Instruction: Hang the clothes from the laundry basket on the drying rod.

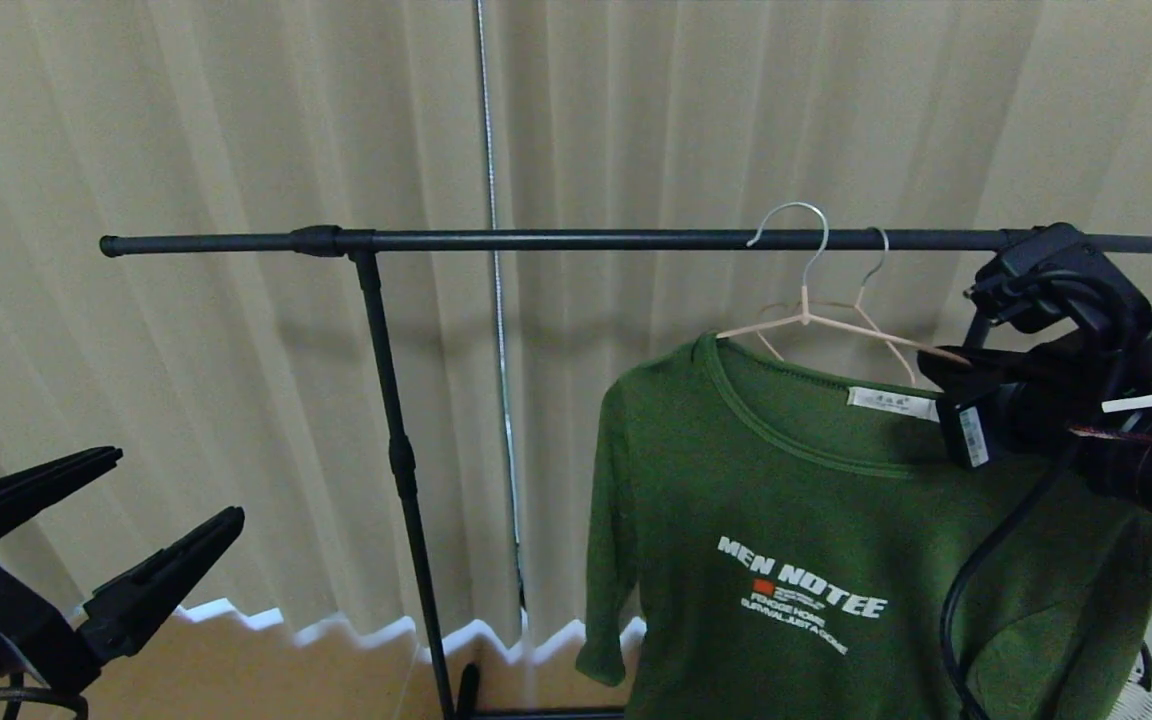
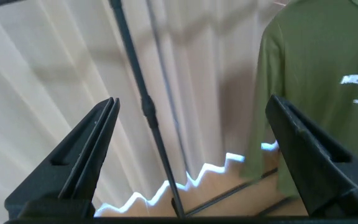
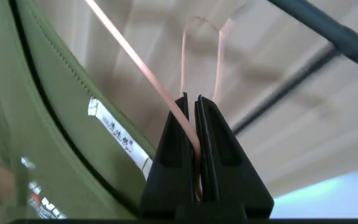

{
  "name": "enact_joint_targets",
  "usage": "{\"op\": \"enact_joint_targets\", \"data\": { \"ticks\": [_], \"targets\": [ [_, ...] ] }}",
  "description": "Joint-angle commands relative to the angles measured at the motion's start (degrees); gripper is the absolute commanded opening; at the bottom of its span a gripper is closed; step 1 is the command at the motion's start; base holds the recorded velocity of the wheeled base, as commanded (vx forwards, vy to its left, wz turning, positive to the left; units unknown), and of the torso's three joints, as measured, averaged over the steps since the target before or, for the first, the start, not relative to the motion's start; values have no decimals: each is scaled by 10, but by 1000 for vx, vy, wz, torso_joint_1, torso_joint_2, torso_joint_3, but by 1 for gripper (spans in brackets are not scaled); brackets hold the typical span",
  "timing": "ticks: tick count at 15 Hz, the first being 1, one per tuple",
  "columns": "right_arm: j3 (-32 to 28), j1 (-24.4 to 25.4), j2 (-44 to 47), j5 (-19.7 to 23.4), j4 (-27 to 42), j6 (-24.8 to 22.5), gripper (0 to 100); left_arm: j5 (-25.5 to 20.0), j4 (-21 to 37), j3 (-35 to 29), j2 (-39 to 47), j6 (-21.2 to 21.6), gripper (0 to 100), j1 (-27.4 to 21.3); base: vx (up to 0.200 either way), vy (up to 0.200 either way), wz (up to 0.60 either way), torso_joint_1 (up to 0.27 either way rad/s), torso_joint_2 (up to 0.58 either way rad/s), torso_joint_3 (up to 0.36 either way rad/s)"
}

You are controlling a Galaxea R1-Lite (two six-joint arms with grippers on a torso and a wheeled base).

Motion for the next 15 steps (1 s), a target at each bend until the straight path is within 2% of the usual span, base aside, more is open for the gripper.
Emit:
{"op": "enact_joint_targets", "data": {
  "ticks": [1,5,8,10,15],
  "targets": [
    [0,0,5,0,0,0,0,0,0,0,2,0,100,-1,200,0,0,22,2,2],
    [-10,0,13,-1,0,0,0,0,0,4,1,1,100,-1,200,0,0,5,5,1],
    [-36,-1,40,-3,0,0,0,0,-2,4,-1,2,100,-1,0,0,0,0,0,0],
    [-51,-1,63,-36,0,0,0,0,-2,4,-2,1,100,-1,0,0,0,0,0,0],
    [-69,2,111,-74,1,-1,0,0,-2,5,-4,1,100,-3,0,0,0,0,0,0]
  ]
}}
